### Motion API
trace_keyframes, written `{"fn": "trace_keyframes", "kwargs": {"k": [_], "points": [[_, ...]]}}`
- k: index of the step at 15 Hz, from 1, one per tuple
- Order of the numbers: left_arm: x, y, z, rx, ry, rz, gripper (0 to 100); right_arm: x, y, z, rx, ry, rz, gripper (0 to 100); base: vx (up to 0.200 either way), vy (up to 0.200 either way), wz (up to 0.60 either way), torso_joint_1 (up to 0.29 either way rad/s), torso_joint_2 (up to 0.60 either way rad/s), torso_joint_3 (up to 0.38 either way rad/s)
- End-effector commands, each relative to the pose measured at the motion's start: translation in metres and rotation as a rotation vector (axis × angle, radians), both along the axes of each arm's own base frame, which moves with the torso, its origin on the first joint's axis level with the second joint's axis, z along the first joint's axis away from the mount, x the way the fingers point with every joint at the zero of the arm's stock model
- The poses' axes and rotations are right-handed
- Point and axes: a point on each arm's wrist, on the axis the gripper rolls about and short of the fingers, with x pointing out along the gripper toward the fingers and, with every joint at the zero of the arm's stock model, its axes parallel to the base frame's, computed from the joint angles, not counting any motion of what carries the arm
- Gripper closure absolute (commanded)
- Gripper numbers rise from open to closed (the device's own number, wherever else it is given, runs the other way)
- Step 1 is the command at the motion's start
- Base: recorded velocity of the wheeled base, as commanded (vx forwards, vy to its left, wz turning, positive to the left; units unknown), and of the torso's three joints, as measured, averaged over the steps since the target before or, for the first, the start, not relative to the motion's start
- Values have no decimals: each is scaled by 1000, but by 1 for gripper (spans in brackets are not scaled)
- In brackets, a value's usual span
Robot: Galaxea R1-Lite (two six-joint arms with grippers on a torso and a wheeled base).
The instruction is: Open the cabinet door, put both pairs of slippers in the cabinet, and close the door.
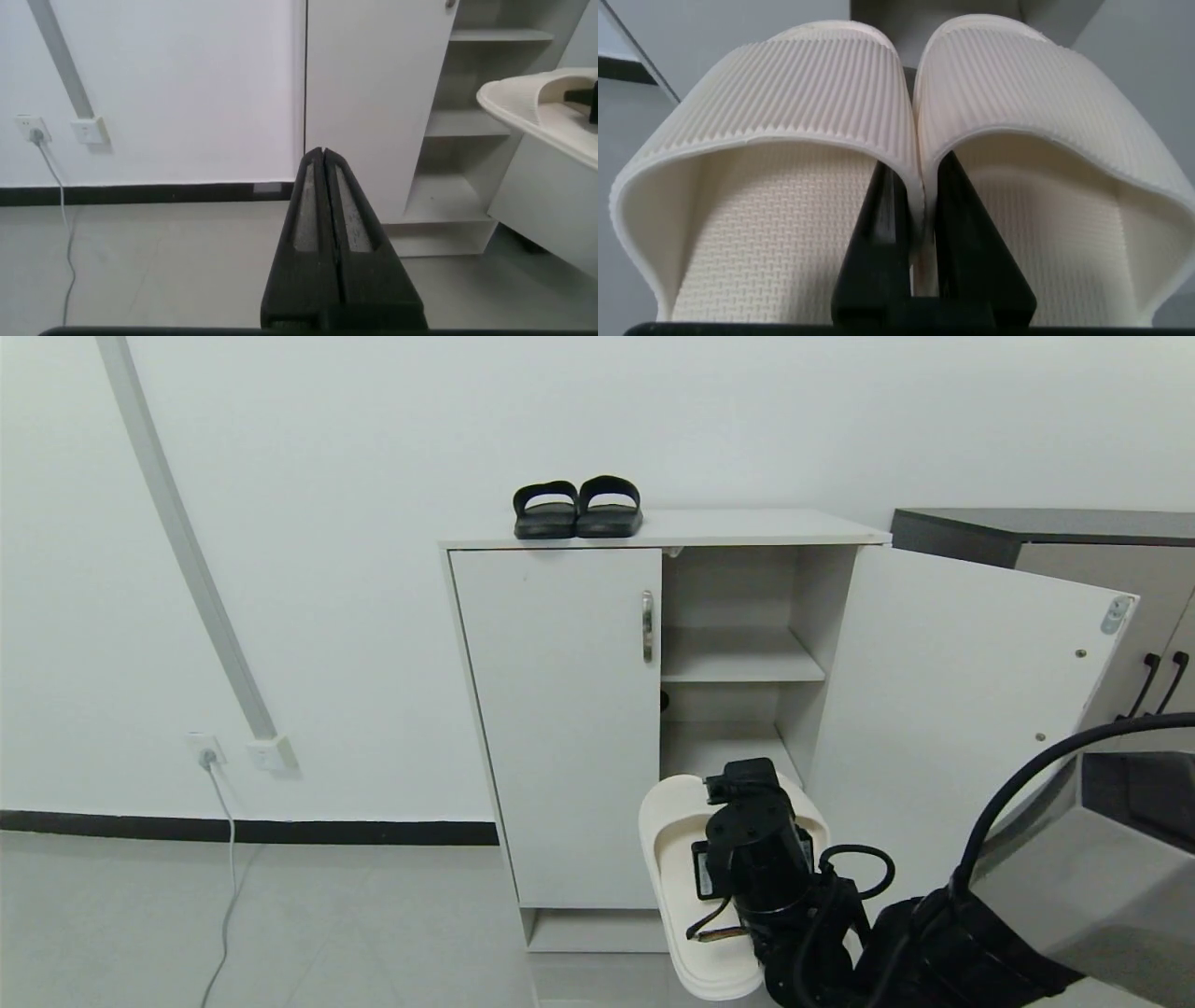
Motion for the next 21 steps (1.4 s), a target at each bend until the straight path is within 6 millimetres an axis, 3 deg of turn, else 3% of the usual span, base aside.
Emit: {"fn": "trace_keyframes", "kwargs": {"k": [1,4,10,21], "points": [[0,0,0,-1,4,0,100,3,2,-8,-12,10,-4,100,0,-200,0,-2,2,2],[0,0,0,-3,4,0,100,10,-1,-8,-9,10,-23,100,0,-200,0,4,1,-1],[0,0,0,-3,2,2,100,19,5,-35,-6,7,-30,100,0,0,0,0,0,0],[0,0,0,-1,4,0,100,26,8,-50,18,-6,-25,100,0,0,0,0,0,0]]}}
